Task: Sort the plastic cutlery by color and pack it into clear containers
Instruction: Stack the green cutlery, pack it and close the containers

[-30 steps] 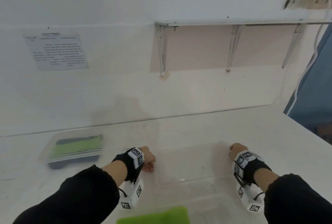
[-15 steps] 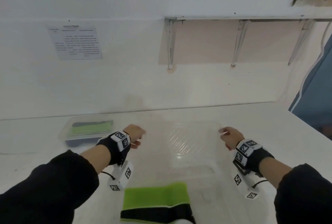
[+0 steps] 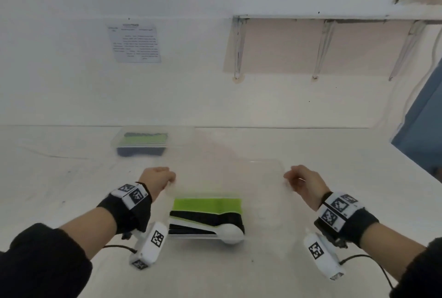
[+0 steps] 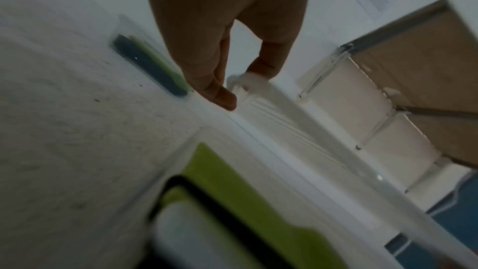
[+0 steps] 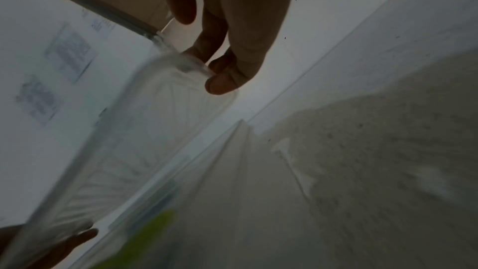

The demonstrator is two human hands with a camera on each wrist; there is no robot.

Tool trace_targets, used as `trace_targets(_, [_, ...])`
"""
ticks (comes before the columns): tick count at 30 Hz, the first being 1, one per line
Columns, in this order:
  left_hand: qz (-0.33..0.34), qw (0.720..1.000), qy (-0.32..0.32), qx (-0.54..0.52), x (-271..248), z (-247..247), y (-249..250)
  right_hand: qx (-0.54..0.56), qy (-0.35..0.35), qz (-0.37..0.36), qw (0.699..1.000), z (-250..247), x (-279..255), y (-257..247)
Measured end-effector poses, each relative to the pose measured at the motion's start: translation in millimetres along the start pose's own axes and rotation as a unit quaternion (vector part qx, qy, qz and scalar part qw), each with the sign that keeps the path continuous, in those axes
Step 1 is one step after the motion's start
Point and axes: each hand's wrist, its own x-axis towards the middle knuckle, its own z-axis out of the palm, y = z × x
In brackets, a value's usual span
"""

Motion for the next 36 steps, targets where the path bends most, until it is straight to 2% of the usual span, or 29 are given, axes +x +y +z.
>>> trace_targets(1, [-0.031,0.999,-0.003,-0.027,-9.4,-0.9,-1.3,-0.071,-0.011,-0.015,0.997,-2.4,-5.4,5.6])
trace_targets(4, [-0.053,0.999,-0.012,0.004,-27.0,-1.3,-12.1,-0.249,-0.006,-0.042,0.967,-8.4,-19.8,18.7])
trace_targets(7, [-0.049,0.999,-0.002,0.019,-38.6,-1.9,-17.8,-0.313,0.021,-0.029,0.949,-9.9,-36.0,20.6])
trace_targets(15, [-0.025,0.997,0.010,0.079,-51.2,-0.7,-28.6,-0.428,0.023,-0.017,0.903,-7.5,-64.3,26.0])
trace_targets(23, [-0.062,0.996,-0.013,0.066,-61.6,-4.1,-43.8,-0.458,0.017,-0.030,0.888,5.0,-70.1,32.6])
trace_targets(29, [-0.084,0.996,-0.018,0.001,-64.3,-8.2,-46.9,-0.431,0.056,-0.009,0.900,11.4,-60.1,35.9])
trace_targets(36, [-0.046,0.998,0.005,0.040,-69.8,-6.2,-44.1,-0.442,0.051,0.031,0.895,14.2,-49.2,30.0])
